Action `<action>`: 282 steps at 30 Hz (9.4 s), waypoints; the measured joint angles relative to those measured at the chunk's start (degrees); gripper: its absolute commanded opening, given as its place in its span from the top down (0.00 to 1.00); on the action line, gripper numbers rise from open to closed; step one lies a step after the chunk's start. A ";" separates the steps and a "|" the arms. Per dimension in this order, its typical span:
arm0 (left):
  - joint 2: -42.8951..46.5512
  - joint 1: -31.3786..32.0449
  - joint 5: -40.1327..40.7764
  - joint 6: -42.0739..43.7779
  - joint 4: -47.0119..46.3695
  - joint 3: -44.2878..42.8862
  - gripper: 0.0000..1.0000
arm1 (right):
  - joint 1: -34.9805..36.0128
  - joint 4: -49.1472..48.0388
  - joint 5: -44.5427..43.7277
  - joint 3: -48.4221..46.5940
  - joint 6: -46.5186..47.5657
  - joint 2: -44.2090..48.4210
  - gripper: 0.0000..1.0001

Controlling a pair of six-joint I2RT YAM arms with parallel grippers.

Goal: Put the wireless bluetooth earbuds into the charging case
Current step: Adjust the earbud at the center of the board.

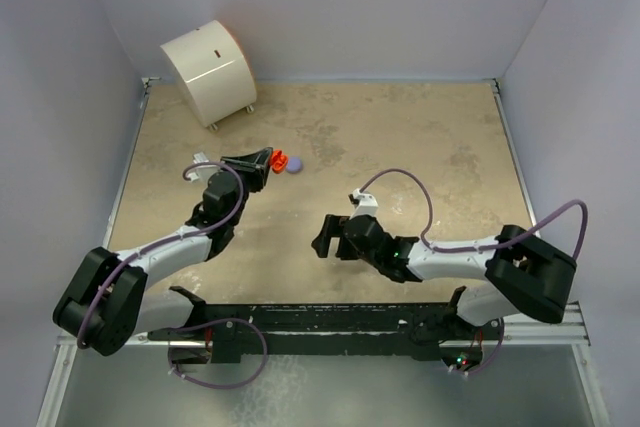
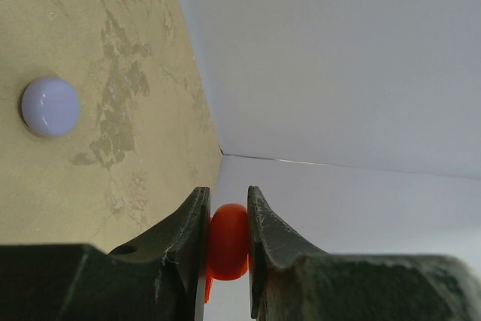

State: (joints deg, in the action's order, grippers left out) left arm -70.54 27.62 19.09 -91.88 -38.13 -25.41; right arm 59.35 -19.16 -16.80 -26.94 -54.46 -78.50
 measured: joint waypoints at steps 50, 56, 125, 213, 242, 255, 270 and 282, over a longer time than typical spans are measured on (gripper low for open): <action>4.59 -2.71 -0.83 1.01 3.13 1.42 1.00 | -2.32 33.51 -7.48 -27.69 23.28 -7.93 0.39; 4.50 -2.75 -0.87 1.01 3.08 1.42 1.00 | -2.34 33.48 -6.64 -27.69 23.85 -11.63 0.42; 2.14 -2.75 -1.38 0.92 1.33 1.81 1.00 | -6.34 27.10 -0.68 -25.20 25.73 -17.75 0.78; 0.26 -2.75 -2.19 0.39 -1.25 2.25 1.00 | -4.85 29.44 -1.73 -23.43 20.81 -15.87 0.71; 0.24 -2.75 -2.21 0.37 -1.42 2.56 1.00 | -4.59 29.24 -1.53 -23.43 20.44 -16.00 0.71; 0.04 -2.75 -2.25 0.37 -1.46 2.58 1.00 | -4.59 28.39 -1.68 -23.17 20.35 -16.15 0.70; -1.11 -2.80 -3.96 -0.52 -1.33 2.56 1.00 | -4.70 31.67 0.85 -26.97 20.87 -18.75 0.70; 5.77 -2.80 -4.20 0.04 5.64 1.25 1.00 | -5.64 38.91 4.98 -33.07 23.10 -22.25 0.69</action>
State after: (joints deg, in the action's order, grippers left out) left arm -64.77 24.82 14.90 -91.83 -32.49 -24.16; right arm 53.71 19.75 -11.81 -60.01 -31.35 -100.75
